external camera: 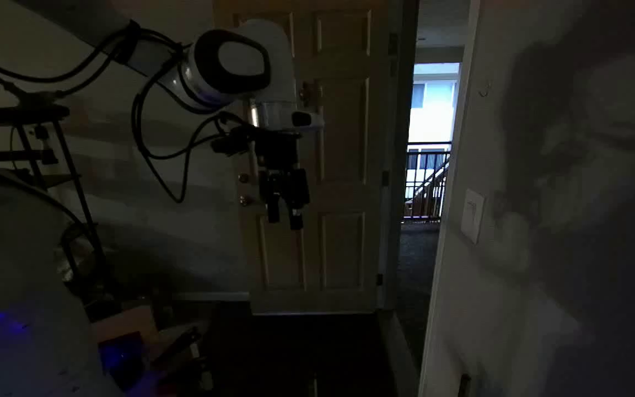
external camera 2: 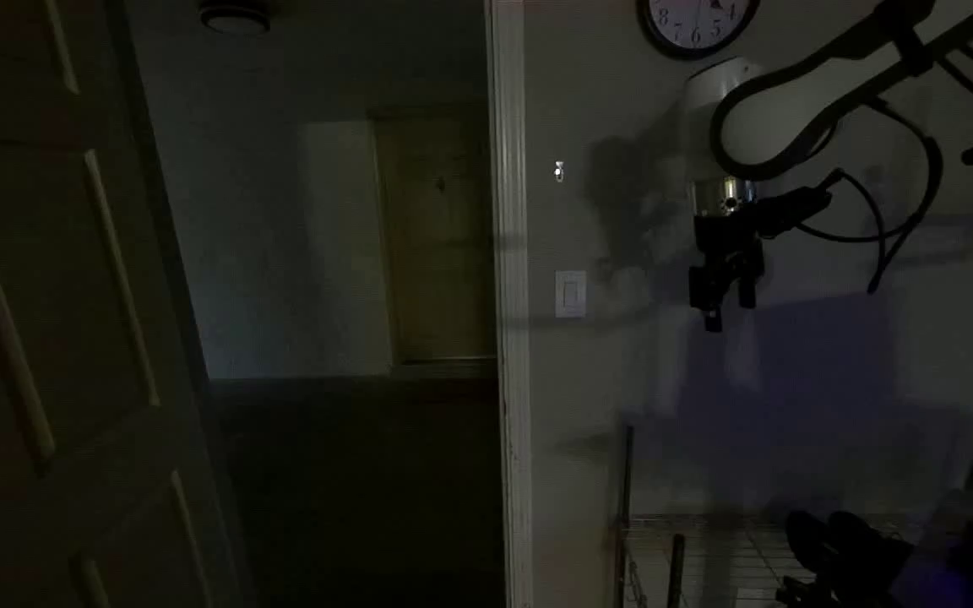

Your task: Press the switch on the wall

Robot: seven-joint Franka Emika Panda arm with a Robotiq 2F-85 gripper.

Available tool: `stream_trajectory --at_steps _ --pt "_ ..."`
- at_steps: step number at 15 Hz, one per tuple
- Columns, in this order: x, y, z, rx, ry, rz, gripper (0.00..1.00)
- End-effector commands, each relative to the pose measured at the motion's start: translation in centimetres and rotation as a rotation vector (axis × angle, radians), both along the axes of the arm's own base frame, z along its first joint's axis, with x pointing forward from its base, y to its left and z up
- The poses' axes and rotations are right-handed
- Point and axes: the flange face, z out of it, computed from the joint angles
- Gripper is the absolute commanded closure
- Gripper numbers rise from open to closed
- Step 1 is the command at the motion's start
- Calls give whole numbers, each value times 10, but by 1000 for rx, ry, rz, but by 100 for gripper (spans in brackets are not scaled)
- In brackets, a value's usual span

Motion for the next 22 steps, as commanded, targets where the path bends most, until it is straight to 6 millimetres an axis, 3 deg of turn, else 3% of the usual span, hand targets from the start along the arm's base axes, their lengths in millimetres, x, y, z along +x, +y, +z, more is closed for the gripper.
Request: stream_trajectory --at_steps 1,17,19,22 --pt "0 0 0 0 1 0 0" --pt "0 0 0 0 1 0 0" --pt "3 0 -1 -3 -5 14 26" --pt "13 -2 -3 -4 -55 22 47"
